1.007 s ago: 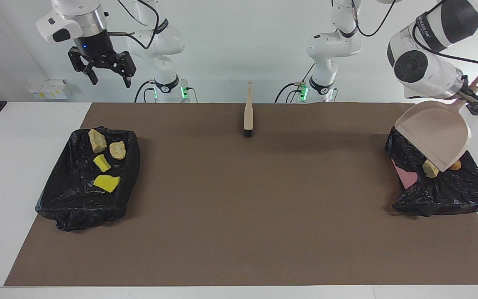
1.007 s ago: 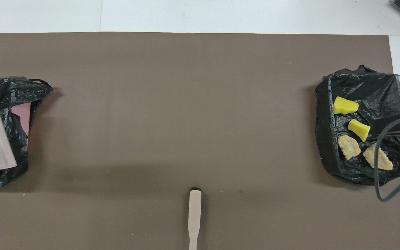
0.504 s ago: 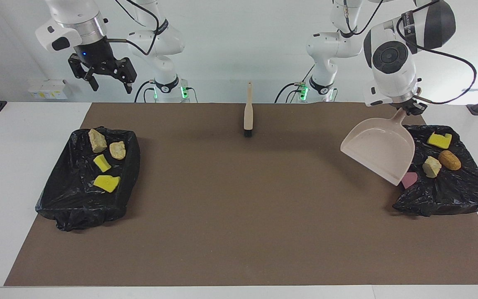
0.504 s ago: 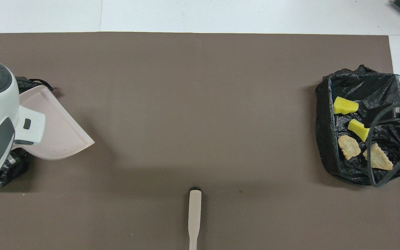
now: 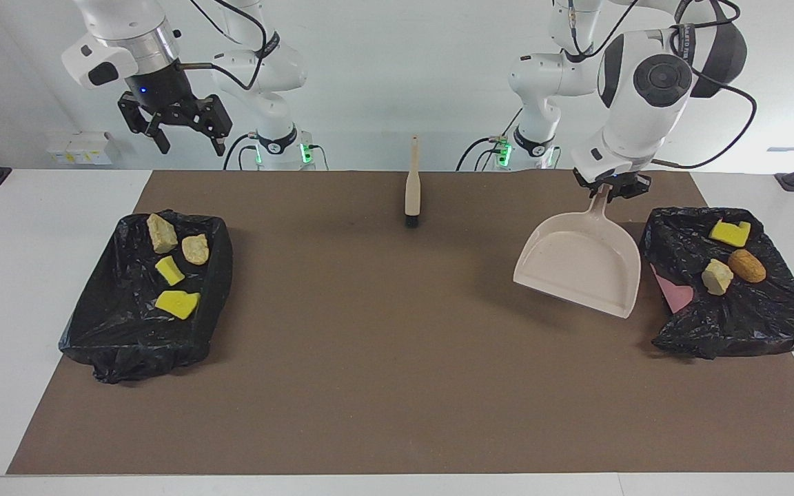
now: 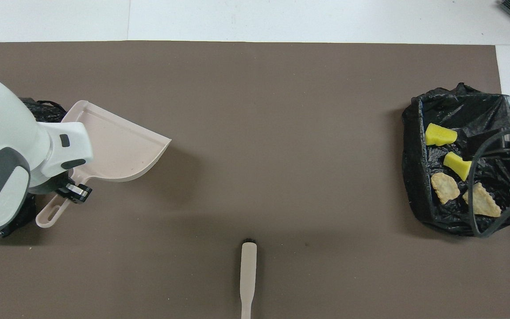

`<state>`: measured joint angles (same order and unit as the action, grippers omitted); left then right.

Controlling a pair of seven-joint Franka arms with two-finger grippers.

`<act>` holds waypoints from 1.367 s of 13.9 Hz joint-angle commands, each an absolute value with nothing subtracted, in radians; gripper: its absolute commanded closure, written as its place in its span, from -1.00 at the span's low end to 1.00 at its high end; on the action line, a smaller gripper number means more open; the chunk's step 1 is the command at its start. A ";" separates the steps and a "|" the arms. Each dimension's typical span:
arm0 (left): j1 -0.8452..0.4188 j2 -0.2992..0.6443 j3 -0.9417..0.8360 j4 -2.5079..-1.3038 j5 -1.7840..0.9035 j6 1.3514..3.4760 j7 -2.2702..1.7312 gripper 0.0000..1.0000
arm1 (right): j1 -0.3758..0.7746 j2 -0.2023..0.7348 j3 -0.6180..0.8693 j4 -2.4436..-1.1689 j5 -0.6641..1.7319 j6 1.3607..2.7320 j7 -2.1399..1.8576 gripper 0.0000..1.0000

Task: Sweep and dump trash in bin
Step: 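Bring the empty dustpan back to the table center with the left gripper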

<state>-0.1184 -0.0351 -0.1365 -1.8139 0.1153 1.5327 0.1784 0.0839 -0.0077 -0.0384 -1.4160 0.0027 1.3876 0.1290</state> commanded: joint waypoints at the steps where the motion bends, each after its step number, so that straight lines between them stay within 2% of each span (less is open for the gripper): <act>1: -0.213 -0.052 -0.123 -1.839 0.040 1.630 -0.031 1.00 | 0.071 -0.011 -0.035 -1.413 0.011 1.385 0.104 -1.00; 9: -0.442 -0.002 -0.124 -1.835 -0.048 1.822 -0.359 1.00 | 0.069 -0.011 -0.037 -1.413 0.011 1.384 0.103 -1.00; 13: -0.535 0.121 -0.126 -1.830 -0.048 1.965 -0.509 1.00 | 0.071 -0.011 -0.037 -1.413 0.011 1.384 0.103 -1.00; 19: -0.580 0.268 -0.166 -1.842 -0.064 2.163 -0.571 1.00 | 0.069 -0.012 -0.038 -1.413 0.012 1.381 0.103 -1.00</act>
<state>-0.5493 0.2503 -0.1724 -1.8340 -0.0513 2.1139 -0.5436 0.0833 -0.0077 -0.0406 -1.4160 0.0027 1.3870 0.1290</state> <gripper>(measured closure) 0.687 0.000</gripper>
